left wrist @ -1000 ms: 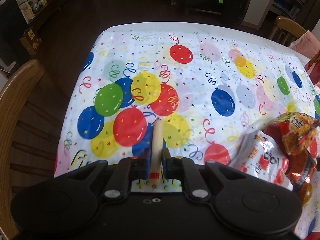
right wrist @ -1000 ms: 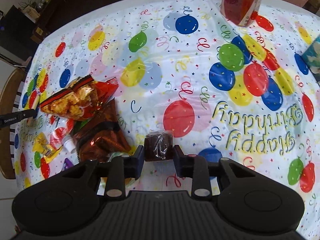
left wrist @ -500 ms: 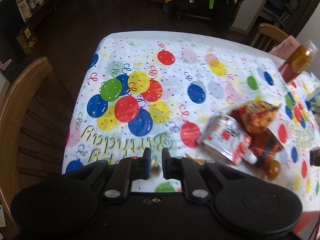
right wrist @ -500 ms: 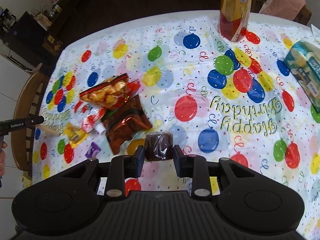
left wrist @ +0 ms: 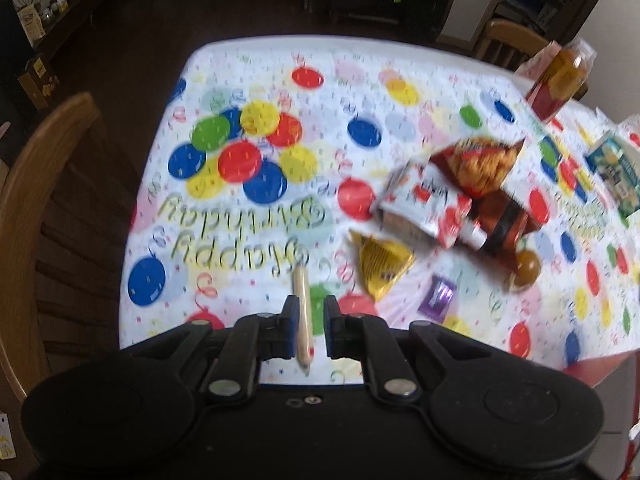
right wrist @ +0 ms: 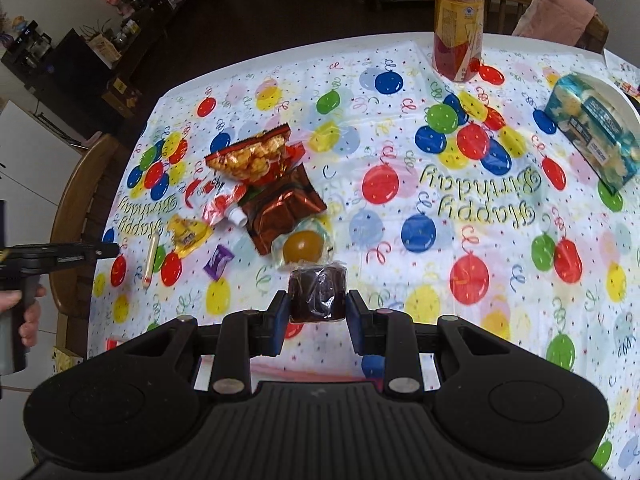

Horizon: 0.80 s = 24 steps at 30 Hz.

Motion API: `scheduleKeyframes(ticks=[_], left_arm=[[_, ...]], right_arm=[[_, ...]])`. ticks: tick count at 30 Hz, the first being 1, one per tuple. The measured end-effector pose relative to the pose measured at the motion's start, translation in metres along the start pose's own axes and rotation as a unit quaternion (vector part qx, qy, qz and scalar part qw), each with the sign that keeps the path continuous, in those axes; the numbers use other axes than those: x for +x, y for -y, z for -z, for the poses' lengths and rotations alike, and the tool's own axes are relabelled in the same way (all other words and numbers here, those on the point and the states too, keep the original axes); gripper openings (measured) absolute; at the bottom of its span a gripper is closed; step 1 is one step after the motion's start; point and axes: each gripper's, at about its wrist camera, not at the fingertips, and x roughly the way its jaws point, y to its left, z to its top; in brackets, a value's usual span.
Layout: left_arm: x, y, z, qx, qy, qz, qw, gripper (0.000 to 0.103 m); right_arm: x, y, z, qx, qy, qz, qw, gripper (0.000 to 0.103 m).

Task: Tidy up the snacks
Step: 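Carry stick and chocolate square into the white box and open both tools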

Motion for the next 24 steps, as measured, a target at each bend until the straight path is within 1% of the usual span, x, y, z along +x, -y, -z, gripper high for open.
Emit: scheduleKeyframes(ticks=[5,6,8,10,11,12,13,17,20,21,23,24], left_arm=[[0.024,-0.003,0.01,-0.021,-0.022,0.007,0.9995,0.01],[0.029,-0.004,0.011,-0.026,-0.026,0.005,0.9993,0.012],[0.037,-0.007,0.013,-0.037,-0.029,0.003,0.9989,0.02],[0.043,-0.01,0.014,-0.048,-0.03,0.0,0.9984,0.034],[0.046,-0.012,0.014,-0.054,-0.03,-0.001,0.9981,0.038],[0.049,-0.013,0.014,-0.06,-0.029,-0.003,0.9978,0.047],[0.051,-0.013,0.015,-0.064,-0.028,-0.008,0.9975,0.048],[0.058,-0.01,0.018,-0.051,-0.029,-0.028,0.9979,0.048],[0.061,-0.003,0.019,-0.029,-0.021,-0.042,0.9985,0.039],[0.061,-0.001,0.02,-0.024,-0.021,-0.043,0.9985,0.034],[0.062,0.005,0.021,-0.011,-0.02,-0.051,0.9984,0.031],[0.063,0.008,0.022,-0.005,-0.018,-0.054,0.9984,0.028]], right_arm=[[-0.005,0.01,0.012,0.011,-0.003,-0.006,1.0,0.03],[-0.006,0.012,0.014,0.012,-0.003,-0.007,1.0,0.03],[-0.005,0.015,0.016,0.014,-0.005,-0.009,1.0,0.03],[-0.005,0.018,0.019,0.016,-0.006,-0.011,1.0,0.03],[-0.004,0.019,0.019,0.018,-0.007,-0.012,1.0,0.03],[-0.003,0.02,0.019,0.019,-0.008,-0.013,1.0,0.03],[-0.002,0.021,0.02,0.019,-0.01,-0.014,1.0,0.03],[0.002,0.022,0.018,0.018,-0.013,-0.014,1.0,0.03],[0.005,0.022,0.016,0.017,-0.015,-0.012,1.0,0.03],[0.006,0.022,0.016,0.016,-0.015,-0.011,1.0,0.03],[0.007,0.022,0.015,0.017,-0.016,-0.011,1.0,0.03],[0.008,0.022,0.014,0.016,-0.017,-0.011,1.0,0.03]])
